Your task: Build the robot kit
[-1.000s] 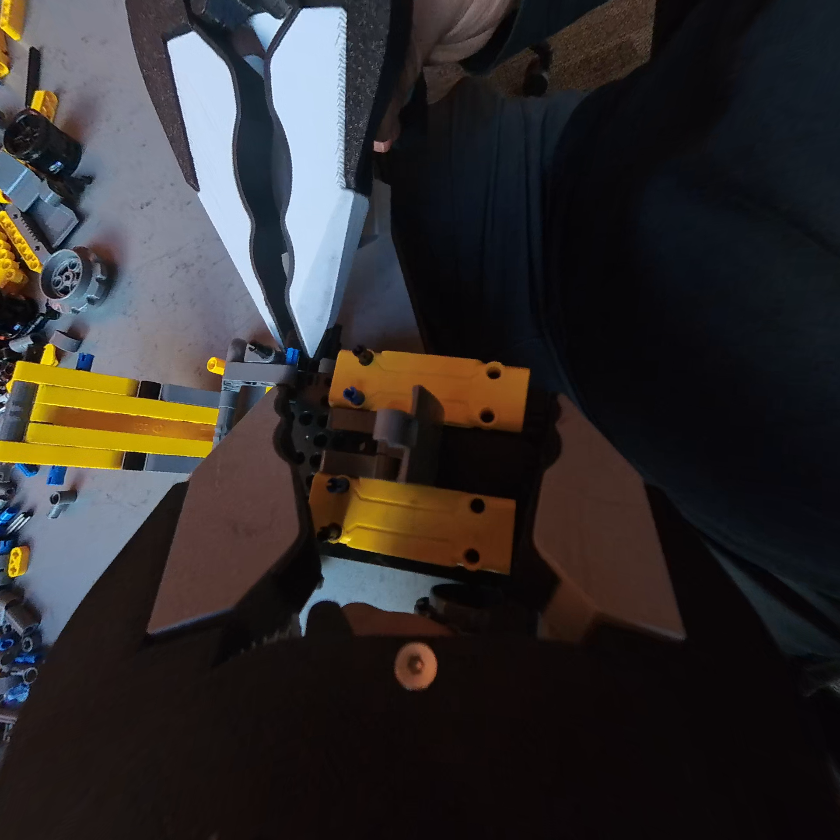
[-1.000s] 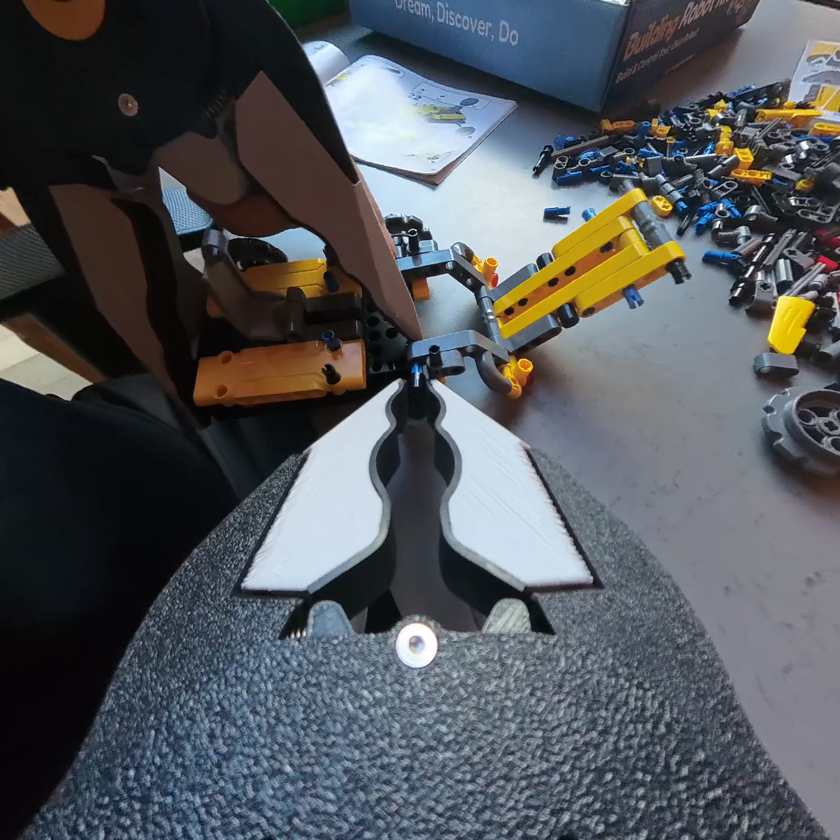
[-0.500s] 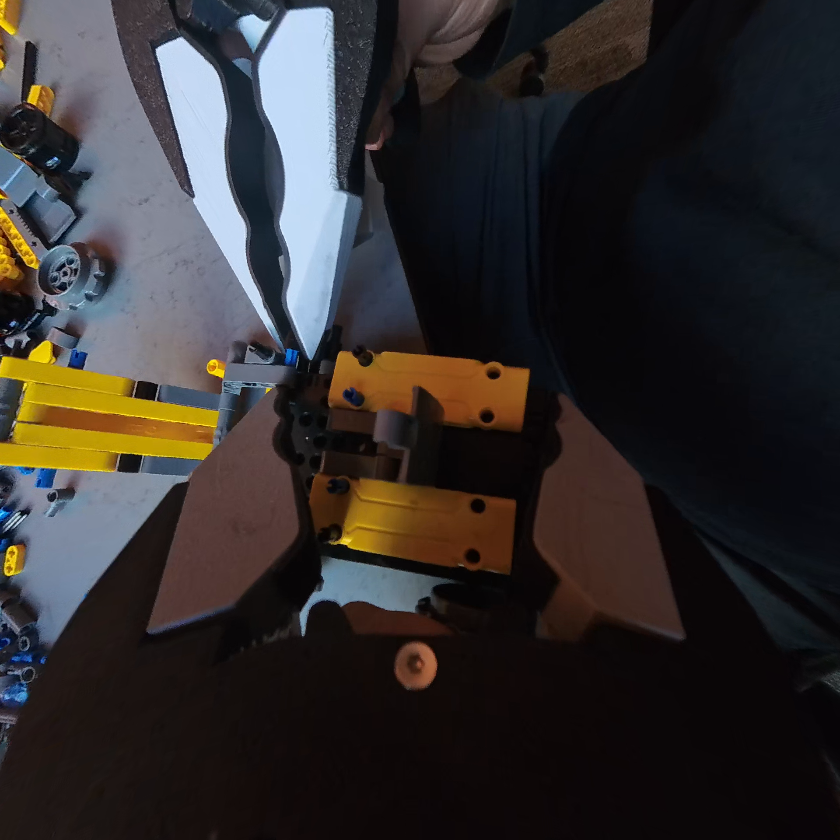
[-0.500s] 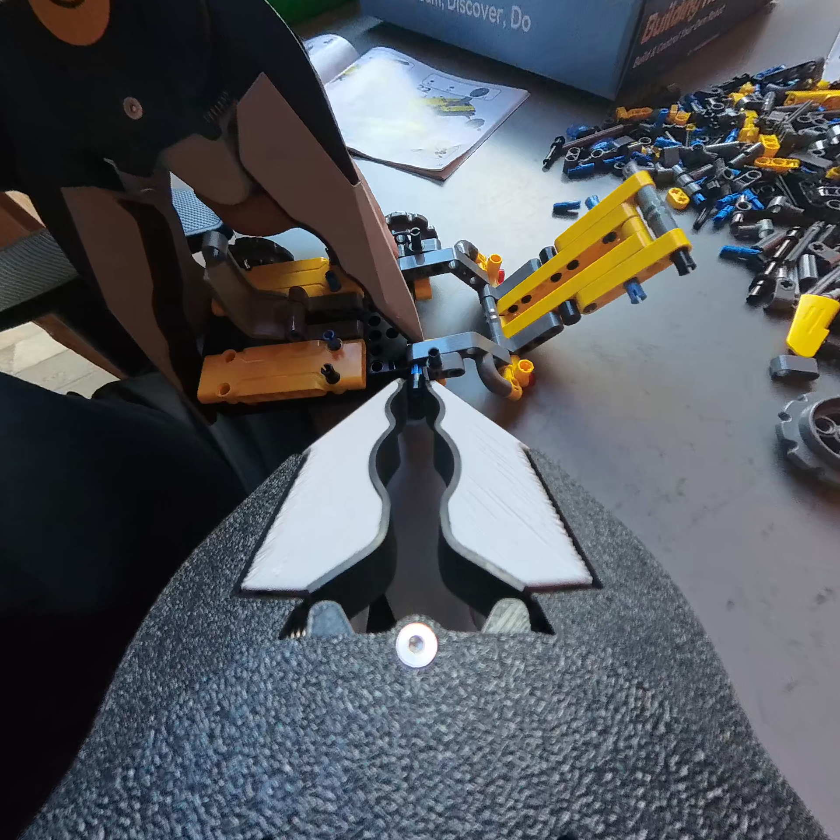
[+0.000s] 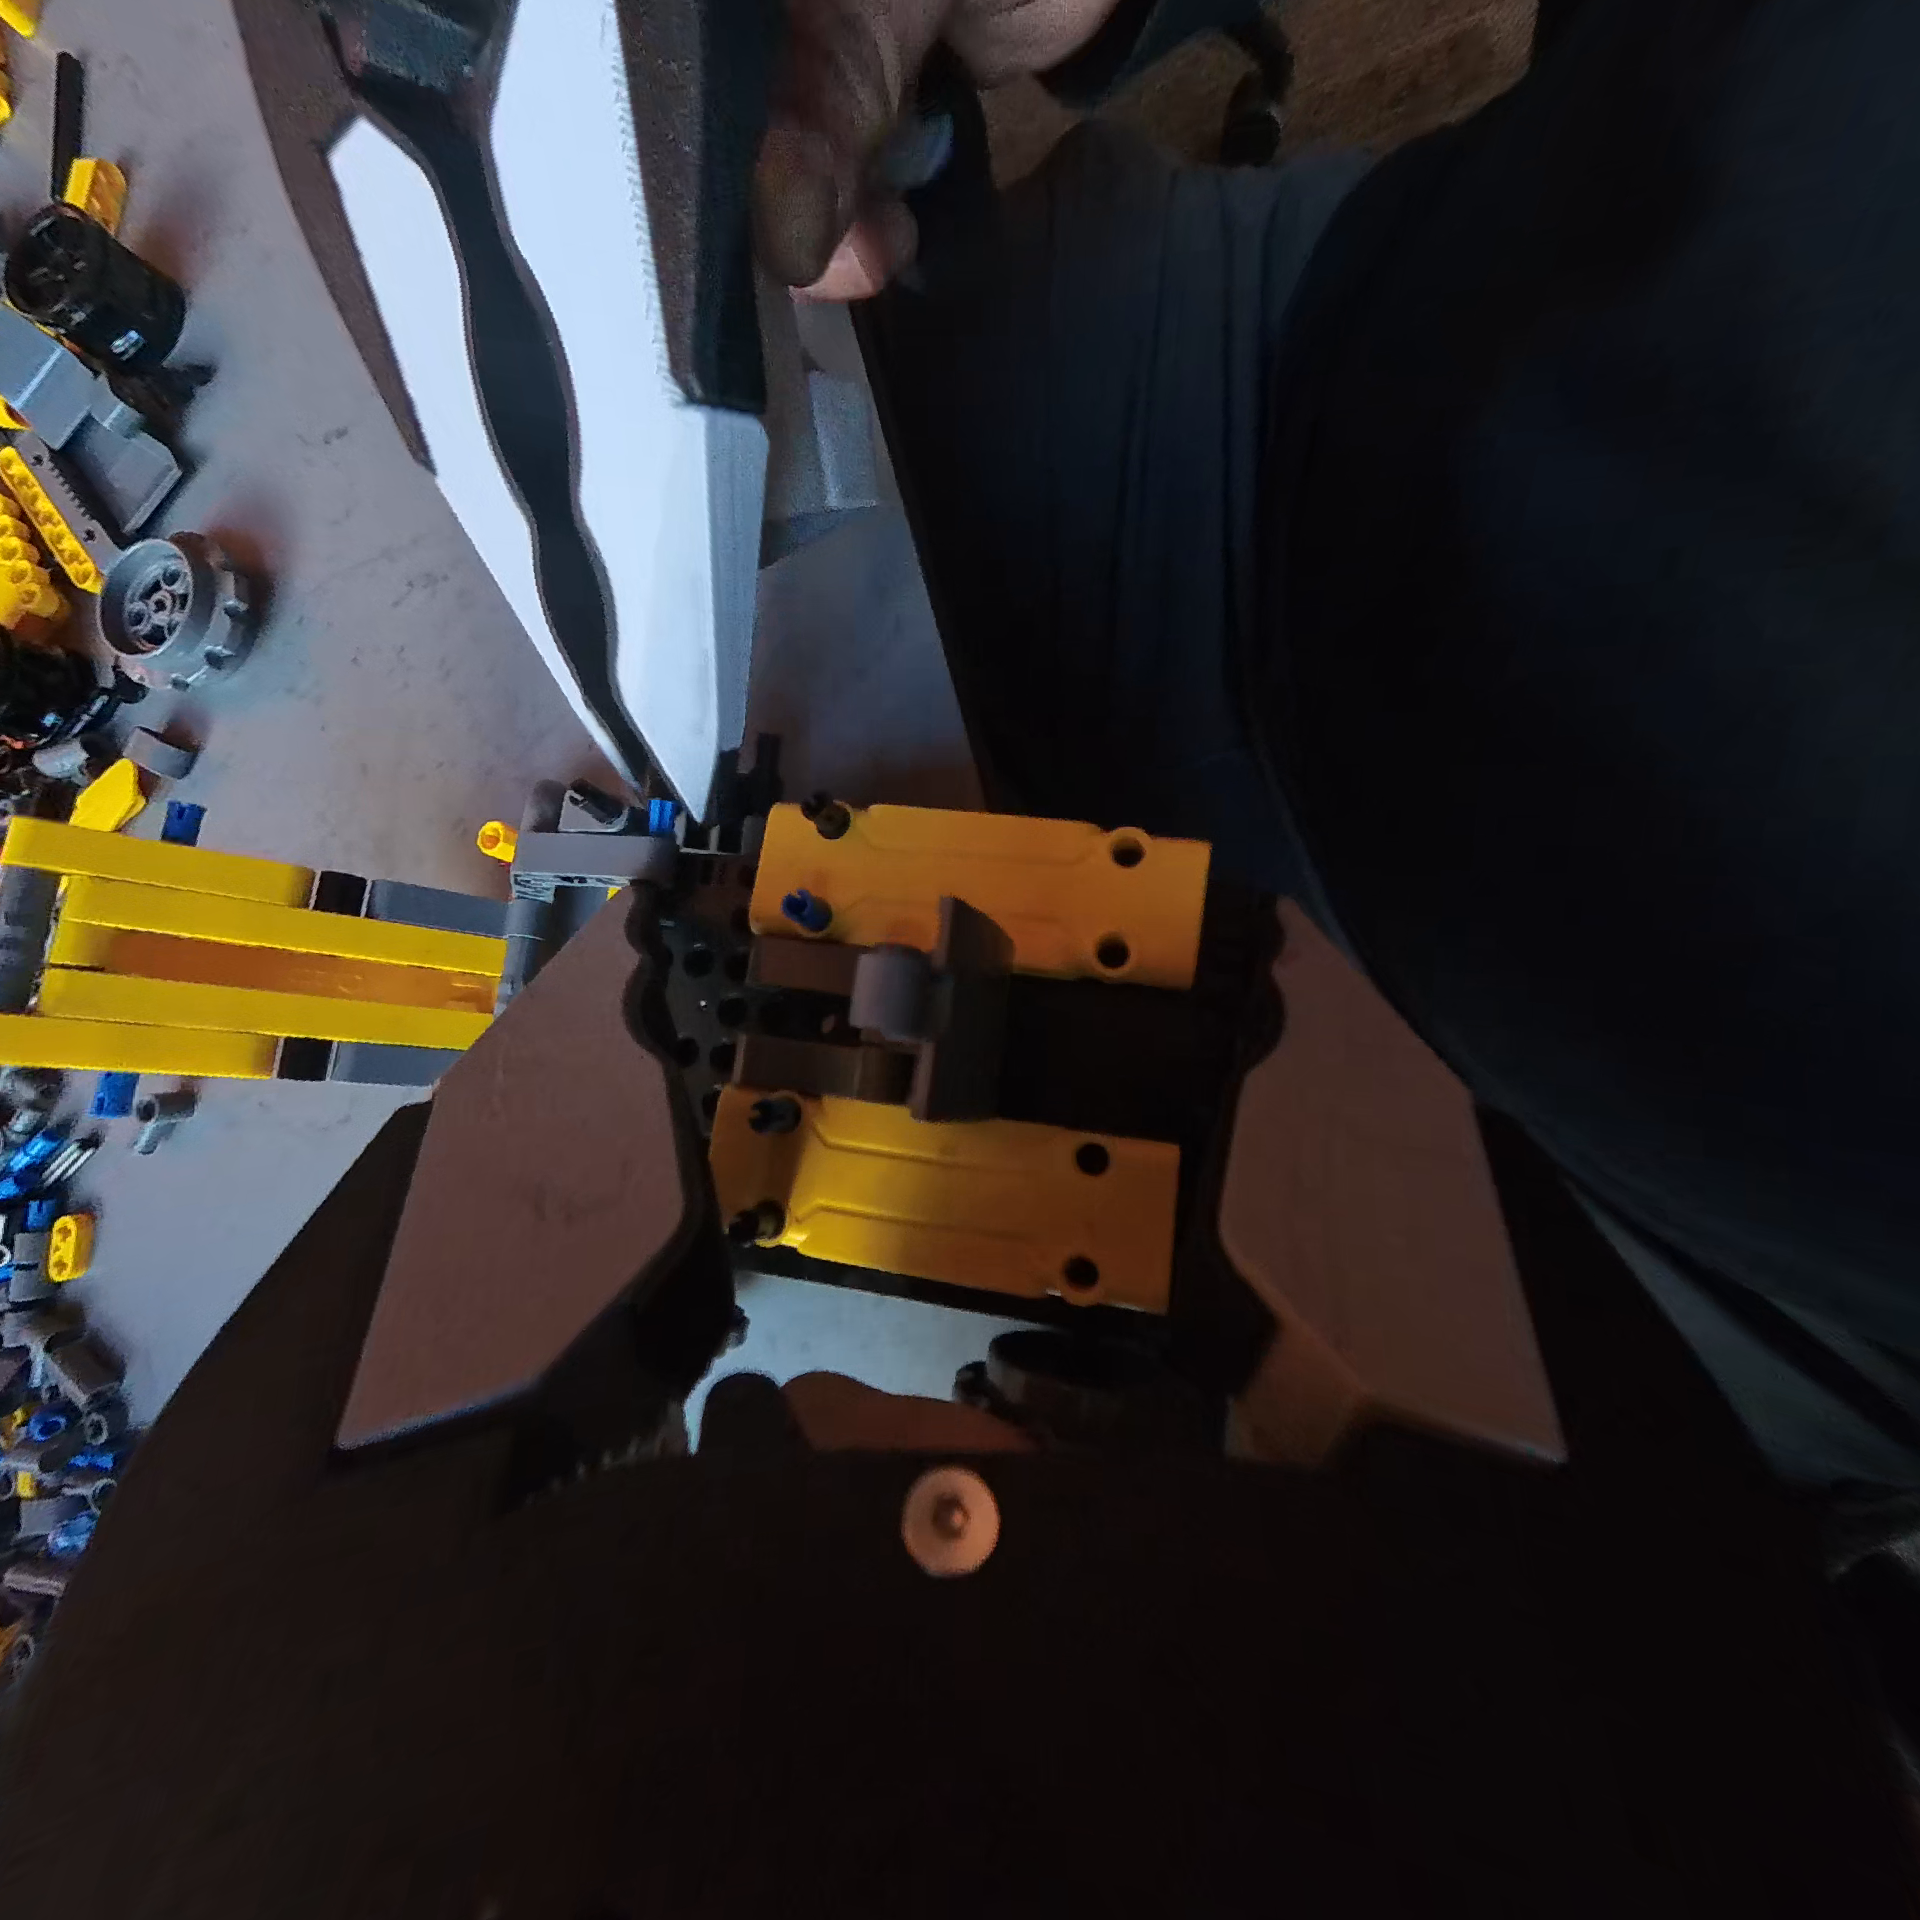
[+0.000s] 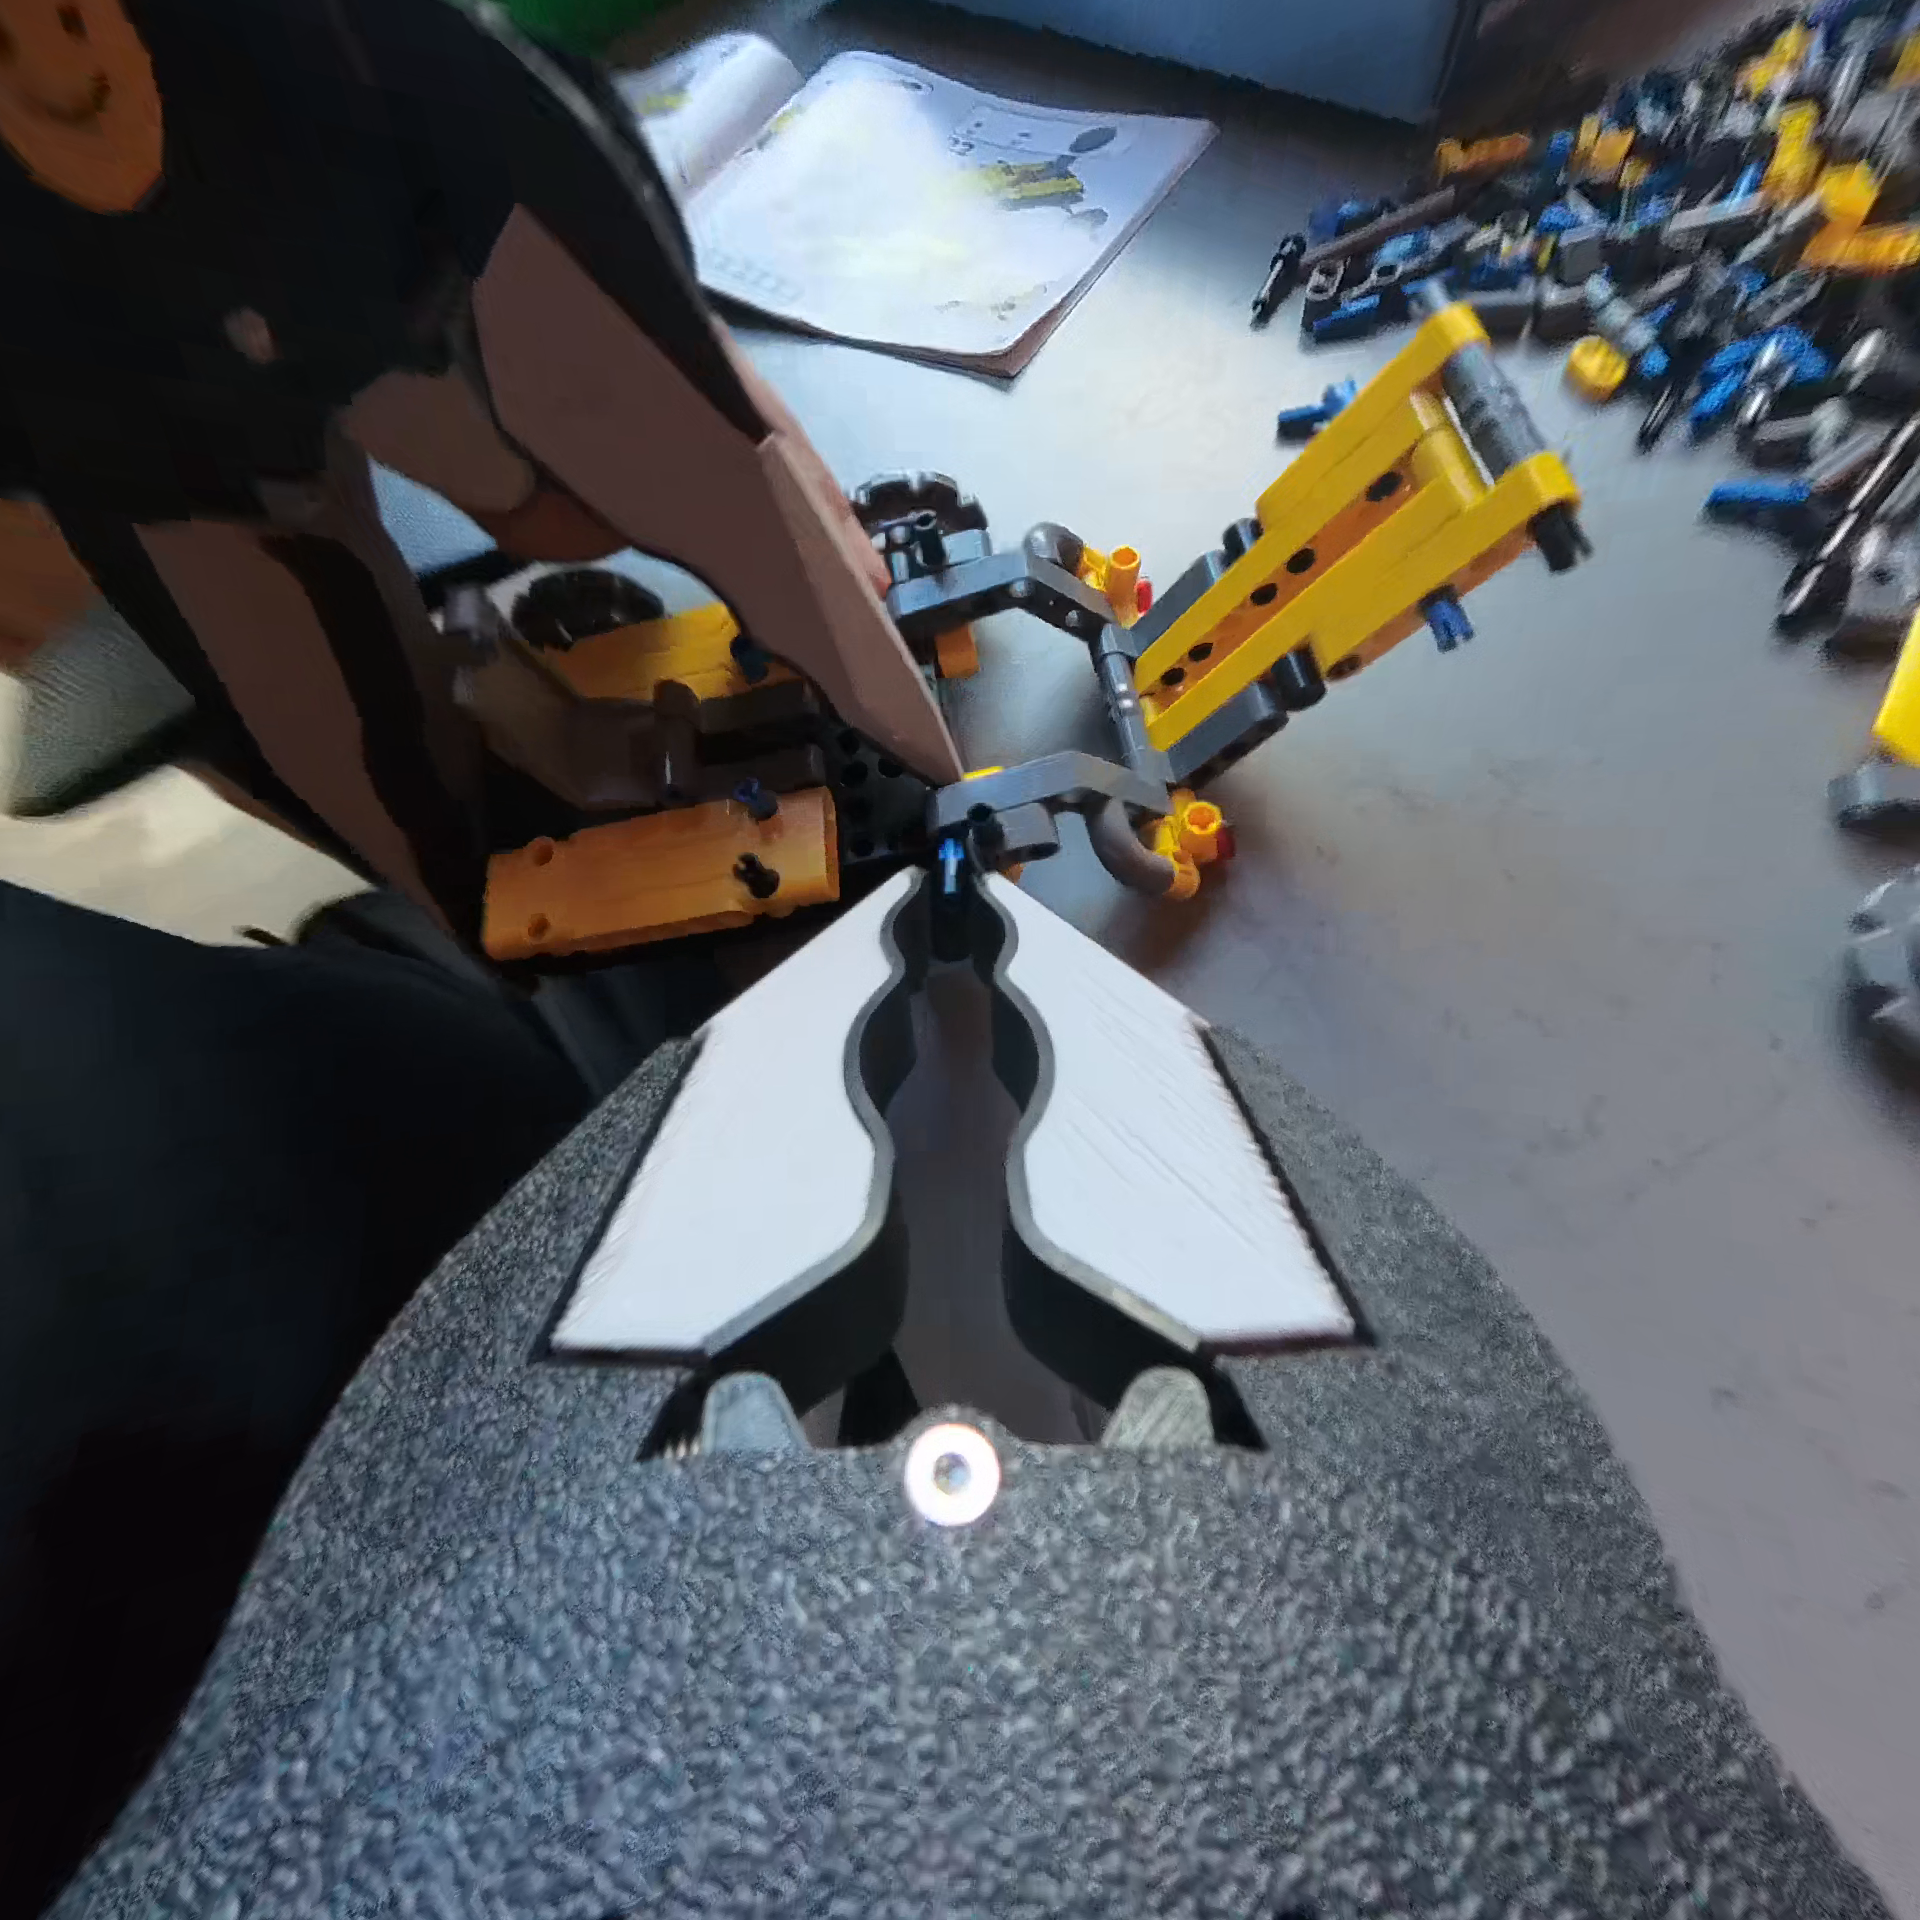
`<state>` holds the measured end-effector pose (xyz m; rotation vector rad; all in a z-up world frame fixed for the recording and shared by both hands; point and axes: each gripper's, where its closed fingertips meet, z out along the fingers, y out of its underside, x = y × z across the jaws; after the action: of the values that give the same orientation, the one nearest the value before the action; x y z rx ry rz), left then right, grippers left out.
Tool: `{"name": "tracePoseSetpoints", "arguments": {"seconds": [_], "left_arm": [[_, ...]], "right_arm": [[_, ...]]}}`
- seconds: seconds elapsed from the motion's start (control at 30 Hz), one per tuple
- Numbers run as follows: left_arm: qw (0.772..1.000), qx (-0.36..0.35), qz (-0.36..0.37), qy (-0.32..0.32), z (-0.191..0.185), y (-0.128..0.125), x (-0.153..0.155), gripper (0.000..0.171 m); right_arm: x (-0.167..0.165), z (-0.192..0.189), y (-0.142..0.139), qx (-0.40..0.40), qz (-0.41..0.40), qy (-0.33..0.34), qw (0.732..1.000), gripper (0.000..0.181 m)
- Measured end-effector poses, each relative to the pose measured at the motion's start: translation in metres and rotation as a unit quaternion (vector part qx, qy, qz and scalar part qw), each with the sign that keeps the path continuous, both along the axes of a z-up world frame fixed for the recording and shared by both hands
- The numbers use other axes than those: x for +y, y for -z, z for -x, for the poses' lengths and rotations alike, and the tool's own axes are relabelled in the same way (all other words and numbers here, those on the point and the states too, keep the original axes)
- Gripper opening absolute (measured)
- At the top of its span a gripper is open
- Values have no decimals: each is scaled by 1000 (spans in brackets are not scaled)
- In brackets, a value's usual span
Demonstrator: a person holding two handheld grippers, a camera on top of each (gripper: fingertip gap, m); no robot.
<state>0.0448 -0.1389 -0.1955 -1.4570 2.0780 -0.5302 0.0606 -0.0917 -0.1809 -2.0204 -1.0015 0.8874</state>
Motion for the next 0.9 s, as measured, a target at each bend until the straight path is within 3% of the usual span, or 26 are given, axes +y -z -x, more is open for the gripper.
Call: {"name": "tracePoseSetpoints", "arguments": {"seconds": [0.07, 0.27, 0.53, 0.8, 0.9], "left_arm": [[1000, -5, -2, 1, -1, 0, 0, 108], [1000, -23, 11, -10, -5, -1, -1, 108], [999, -19, -30, -37, -11, -2, 8, 107], [994, -65, -61, -56, -20, -28, 11, 93], [994, -74, -62, -52, -10, -37, 9, 75]], "right_arm": [[-1, 0, 0, 32, 26, 2, 999, 7], [-5, -3, 2, 3, -34, 11, 999, 7], [-10, -11, -4, -5, -98, 10, 995, 7], [-9, -26, -20, 9, -121, 38, 992, 7], [-12, -29, -24, 13, -129, 37, 991, 7]]}}
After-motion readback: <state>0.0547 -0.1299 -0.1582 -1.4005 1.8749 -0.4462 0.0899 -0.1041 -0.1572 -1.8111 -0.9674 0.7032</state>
